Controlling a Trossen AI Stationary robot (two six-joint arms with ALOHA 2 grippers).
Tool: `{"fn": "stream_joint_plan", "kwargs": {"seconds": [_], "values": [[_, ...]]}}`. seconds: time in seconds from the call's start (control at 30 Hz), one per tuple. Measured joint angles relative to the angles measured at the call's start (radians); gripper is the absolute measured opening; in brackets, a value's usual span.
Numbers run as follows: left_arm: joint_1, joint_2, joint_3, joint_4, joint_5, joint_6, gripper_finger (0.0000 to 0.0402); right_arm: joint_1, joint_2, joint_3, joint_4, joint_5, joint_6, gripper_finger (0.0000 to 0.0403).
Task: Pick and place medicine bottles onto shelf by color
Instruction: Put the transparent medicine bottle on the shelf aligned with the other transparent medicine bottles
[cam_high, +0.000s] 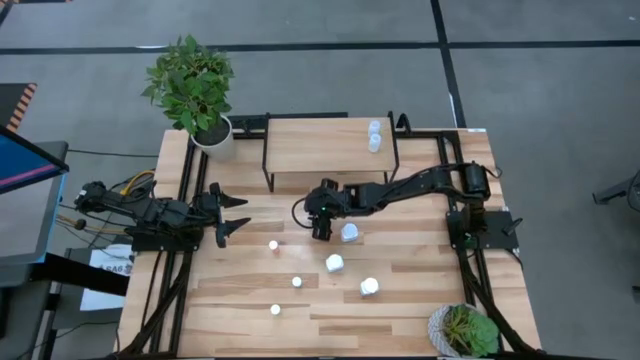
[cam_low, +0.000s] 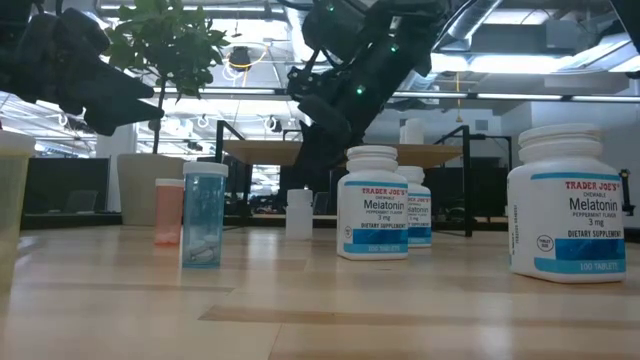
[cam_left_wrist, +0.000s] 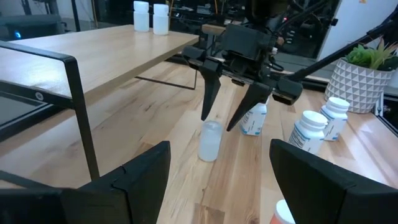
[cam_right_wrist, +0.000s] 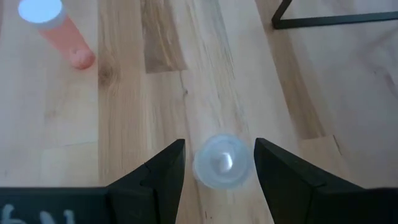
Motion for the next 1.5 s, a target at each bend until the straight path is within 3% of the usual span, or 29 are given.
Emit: {"fn": "stream_joint_plan", "kwargs": {"seconds": [1.2, 1.5], "values": [[0.0, 0.0, 0.0, 0.0, 0.0, -0.002, 0.0265, -0.02, 0.001, -0.028, 0.023, -0.009, -0.064, 0.0212], [0.0, 0.0, 0.0, 0.0, 0.0, -0.002, 0.0265, -0.024, 0.001, -0.028, 0.023, -0.053, -0.091, 0.0212]]}}
